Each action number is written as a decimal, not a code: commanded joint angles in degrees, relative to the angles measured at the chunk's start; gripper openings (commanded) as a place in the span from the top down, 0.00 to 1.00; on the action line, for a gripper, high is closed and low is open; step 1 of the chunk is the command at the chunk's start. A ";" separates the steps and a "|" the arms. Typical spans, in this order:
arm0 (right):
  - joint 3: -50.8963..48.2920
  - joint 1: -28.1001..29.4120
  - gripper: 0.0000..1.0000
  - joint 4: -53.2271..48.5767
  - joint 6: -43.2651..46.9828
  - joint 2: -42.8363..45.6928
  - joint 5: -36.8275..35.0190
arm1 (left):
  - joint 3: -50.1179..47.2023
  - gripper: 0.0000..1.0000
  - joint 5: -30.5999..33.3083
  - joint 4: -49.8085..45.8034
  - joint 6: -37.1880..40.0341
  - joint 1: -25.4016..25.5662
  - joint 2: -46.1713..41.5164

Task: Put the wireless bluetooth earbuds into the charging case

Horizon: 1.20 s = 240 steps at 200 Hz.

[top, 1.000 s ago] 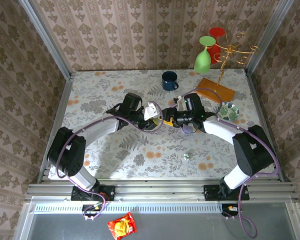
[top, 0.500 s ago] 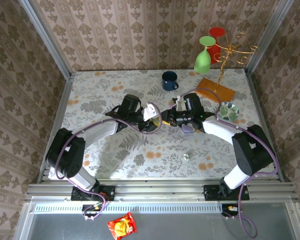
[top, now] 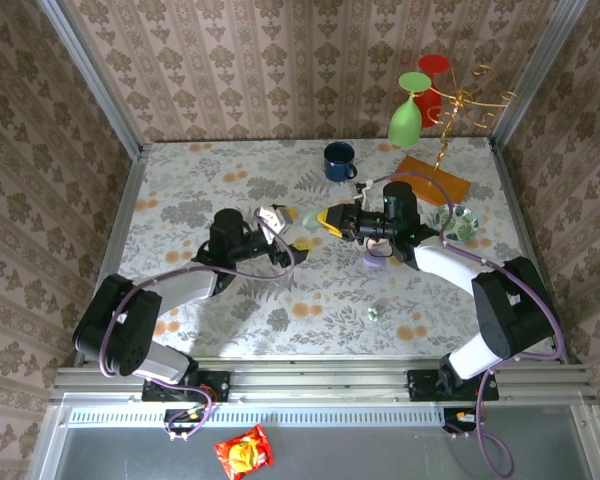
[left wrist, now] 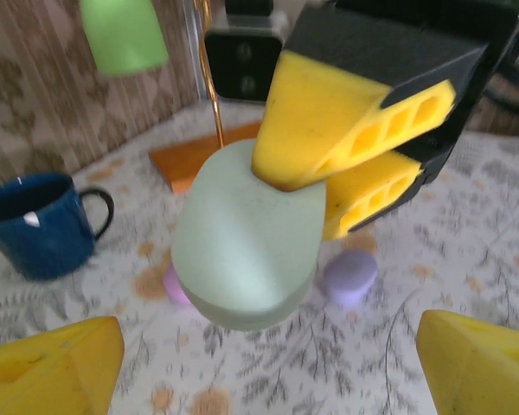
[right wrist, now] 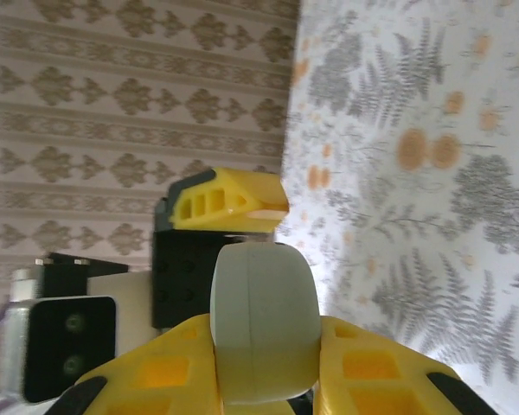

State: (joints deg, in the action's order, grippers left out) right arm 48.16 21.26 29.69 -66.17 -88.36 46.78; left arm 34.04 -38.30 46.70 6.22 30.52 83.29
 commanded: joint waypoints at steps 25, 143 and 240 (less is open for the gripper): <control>-1.45 -0.02 0.85 26.91 -21.29 -2.35 3.75 | -2.41 0.13 -3.25 27.83 -9.41 -3.09 2.03; 0.09 1.54 0.90 42.13 -36.31 -7.25 5.40 | 3.44 0.22 -9.88 27.91 -14.74 -3.94 4.03; 0.37 2.67 0.91 43.26 -36.10 -8.66 6.34 | 5.00 0.40 -12.40 27.83 -15.55 -3.12 5.60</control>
State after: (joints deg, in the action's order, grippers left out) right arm 47.18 23.53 70.52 -102.24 -95.79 51.57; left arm 37.19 -48.53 72.73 -8.01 26.96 88.42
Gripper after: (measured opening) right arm 0.252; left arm 0.613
